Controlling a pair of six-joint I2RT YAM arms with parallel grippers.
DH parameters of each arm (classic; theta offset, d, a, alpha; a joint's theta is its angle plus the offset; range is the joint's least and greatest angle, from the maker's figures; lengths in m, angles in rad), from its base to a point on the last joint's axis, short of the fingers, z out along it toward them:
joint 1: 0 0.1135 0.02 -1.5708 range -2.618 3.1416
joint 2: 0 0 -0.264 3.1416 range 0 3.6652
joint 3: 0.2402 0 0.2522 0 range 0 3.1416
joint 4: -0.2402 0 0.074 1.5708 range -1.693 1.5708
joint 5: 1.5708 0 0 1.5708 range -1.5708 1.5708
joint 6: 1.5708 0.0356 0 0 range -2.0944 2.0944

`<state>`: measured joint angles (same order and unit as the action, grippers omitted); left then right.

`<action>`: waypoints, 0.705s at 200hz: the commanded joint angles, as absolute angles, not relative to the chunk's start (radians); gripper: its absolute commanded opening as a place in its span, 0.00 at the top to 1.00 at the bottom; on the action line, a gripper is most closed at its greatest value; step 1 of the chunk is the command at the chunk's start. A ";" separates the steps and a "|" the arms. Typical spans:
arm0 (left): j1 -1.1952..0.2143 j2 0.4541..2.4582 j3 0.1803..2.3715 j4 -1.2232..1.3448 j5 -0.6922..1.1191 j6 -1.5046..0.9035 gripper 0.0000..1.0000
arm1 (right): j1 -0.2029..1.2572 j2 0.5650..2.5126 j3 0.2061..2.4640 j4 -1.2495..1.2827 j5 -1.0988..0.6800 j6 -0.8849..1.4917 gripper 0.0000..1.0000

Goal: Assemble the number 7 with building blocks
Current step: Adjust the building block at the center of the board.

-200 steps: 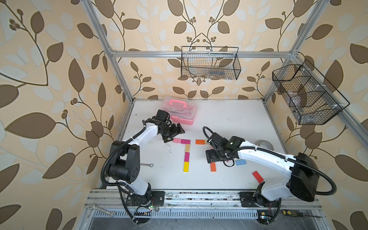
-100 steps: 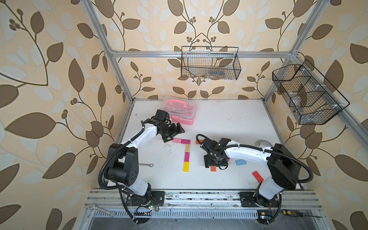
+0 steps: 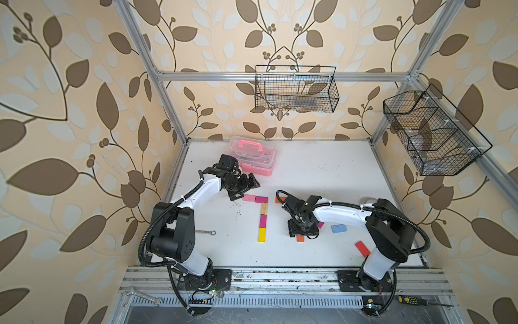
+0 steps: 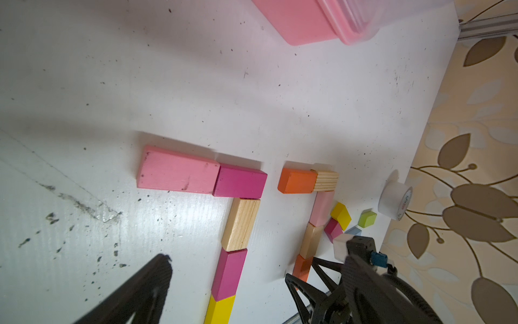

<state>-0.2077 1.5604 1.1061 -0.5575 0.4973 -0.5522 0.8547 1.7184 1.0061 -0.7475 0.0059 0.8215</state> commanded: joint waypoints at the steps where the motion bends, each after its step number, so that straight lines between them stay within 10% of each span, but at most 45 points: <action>1: -0.193 1.529 1.104 -0.576 0.506 -0.538 0.02 | 0.844 1.742 0.979 -0.735 -0.003 0.824 0.29; 141: -0.193 1.542 1.112 -0.573 0.509 -0.537 0.02 | 0.818 1.743 0.941 -0.695 -0.018 0.821 0.42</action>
